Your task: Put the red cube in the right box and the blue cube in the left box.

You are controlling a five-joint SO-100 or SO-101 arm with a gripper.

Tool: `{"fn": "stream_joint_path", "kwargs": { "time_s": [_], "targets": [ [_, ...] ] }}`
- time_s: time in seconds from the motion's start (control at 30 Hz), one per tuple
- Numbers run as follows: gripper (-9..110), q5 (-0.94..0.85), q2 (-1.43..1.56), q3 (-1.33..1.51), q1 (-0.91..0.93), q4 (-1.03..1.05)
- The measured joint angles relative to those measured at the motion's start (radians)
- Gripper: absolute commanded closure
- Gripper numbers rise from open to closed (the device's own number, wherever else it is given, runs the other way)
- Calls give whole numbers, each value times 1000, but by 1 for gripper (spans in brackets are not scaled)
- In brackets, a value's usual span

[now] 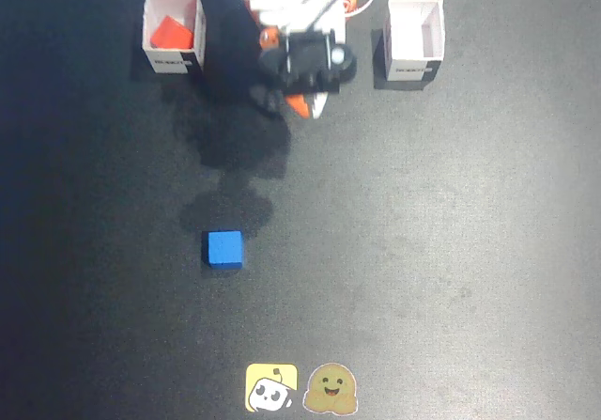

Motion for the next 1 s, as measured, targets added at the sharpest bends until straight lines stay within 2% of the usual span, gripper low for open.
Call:
{"fn": "stream_joint_path", "kwargs": {
  "time_s": [0.33,0.8,1.0],
  "targets": [
    [101,-14,-11,144,38,-91],
    [101,15,-17,141,110,-75],
    [98,-23,-308,-31,166,-186]
  ]
}}
